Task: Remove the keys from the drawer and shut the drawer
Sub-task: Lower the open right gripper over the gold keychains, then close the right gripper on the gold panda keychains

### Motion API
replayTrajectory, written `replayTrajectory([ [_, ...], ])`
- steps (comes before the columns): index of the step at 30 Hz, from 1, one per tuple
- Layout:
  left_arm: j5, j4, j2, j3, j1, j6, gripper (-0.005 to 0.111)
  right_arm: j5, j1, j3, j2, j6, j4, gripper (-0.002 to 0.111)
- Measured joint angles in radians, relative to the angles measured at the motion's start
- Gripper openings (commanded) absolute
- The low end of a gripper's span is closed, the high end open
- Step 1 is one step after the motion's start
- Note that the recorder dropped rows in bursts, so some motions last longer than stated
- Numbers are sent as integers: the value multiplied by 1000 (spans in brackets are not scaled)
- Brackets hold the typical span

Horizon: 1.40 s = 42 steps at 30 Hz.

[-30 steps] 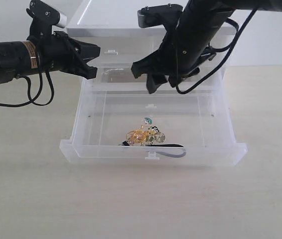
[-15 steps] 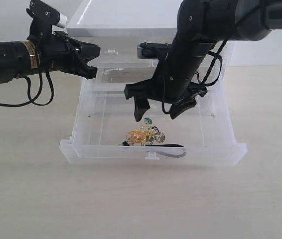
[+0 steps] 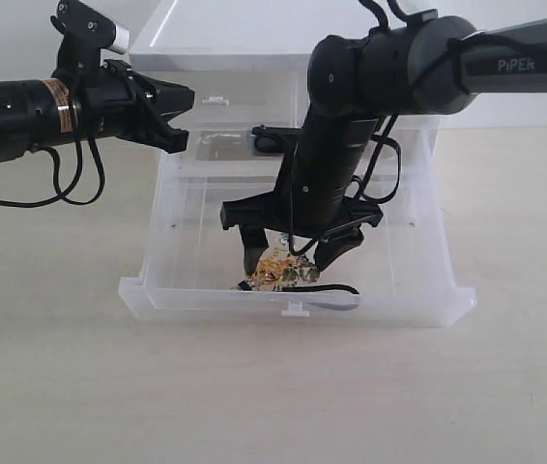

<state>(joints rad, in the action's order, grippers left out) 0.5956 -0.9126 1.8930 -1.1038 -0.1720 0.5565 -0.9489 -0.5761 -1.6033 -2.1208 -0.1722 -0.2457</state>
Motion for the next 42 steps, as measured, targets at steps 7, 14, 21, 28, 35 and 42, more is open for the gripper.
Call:
replayTrajectory([
  [7,0,0,0,0,0,0,4,-10,-2,0,-19,-53,2,77],
  [14,0,0,0,0,0,0,4,-18,-2,0,-20,-64,2,69],
  [21,0,0,0,0,0,0,4,-34,-2,0,-25,-65,13,38],
  [28,0,0,0,0,0,0,4,-36,-2,0,-33,-18,16,0],
  [35,0,0,0,0,0,0,4,-34,-2,0,-32,86,18,0],
  [42,0,0,0,0,0,0,4,-42,-2,0,90,142,37,0],
])
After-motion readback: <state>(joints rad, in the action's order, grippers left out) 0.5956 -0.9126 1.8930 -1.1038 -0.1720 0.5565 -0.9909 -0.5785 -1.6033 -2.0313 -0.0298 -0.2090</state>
